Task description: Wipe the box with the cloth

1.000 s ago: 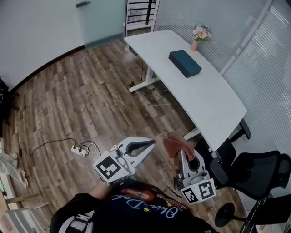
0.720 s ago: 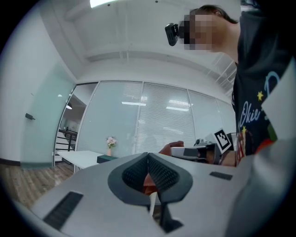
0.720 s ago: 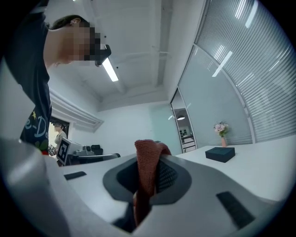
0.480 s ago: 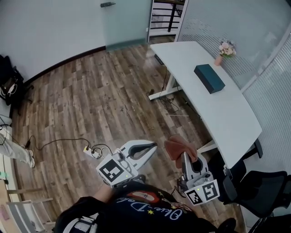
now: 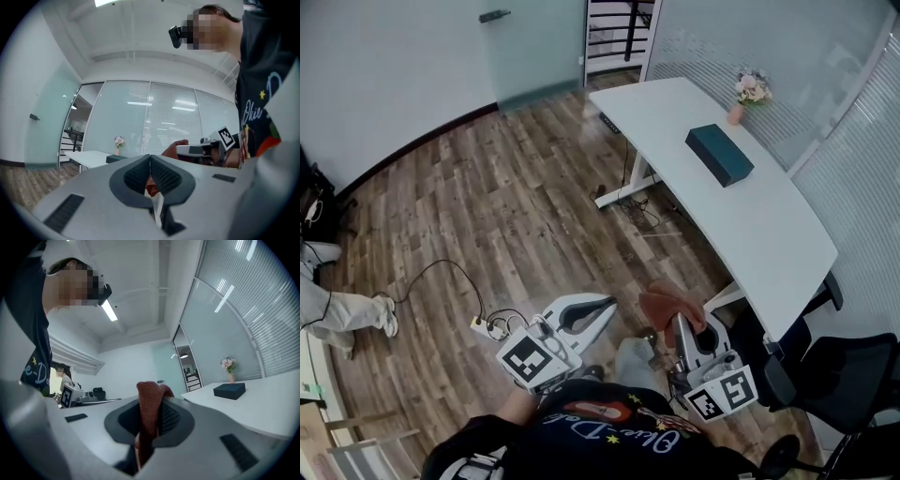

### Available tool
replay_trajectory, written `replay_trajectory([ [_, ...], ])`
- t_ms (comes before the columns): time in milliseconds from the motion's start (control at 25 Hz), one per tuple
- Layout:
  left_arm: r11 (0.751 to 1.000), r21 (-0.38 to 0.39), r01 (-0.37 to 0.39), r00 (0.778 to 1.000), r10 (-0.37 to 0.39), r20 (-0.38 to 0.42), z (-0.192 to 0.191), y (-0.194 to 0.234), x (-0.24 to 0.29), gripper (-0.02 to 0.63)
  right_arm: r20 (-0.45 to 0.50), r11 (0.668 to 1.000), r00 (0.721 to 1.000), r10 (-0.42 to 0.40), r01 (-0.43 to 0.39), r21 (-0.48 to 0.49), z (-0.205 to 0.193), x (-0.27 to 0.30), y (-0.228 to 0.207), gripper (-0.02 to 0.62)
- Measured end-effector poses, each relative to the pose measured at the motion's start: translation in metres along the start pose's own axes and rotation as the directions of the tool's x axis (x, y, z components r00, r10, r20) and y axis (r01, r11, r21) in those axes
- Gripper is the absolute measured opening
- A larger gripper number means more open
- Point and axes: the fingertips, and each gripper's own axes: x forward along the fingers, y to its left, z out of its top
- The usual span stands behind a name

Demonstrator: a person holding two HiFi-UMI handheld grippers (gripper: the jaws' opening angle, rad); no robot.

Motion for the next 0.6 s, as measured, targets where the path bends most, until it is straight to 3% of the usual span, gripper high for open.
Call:
replay_trajectory([
  [440,0.998,0.041,-0.055,0.998,0.057,-0.03,0.004,0.035,0.079,0.003,0.059,0.998,0.996,0.066,-0.067,0.016,0.016,0.046,-0.092,0.026],
  [600,0.998,0.056,-0.032,0.999,0.032,-0.008,0.02,0.044,0.129,0.003,0.054,0.991,0.991,0.124,-0.122,-0.049,0.031,0.062,-0.126,0.026],
])
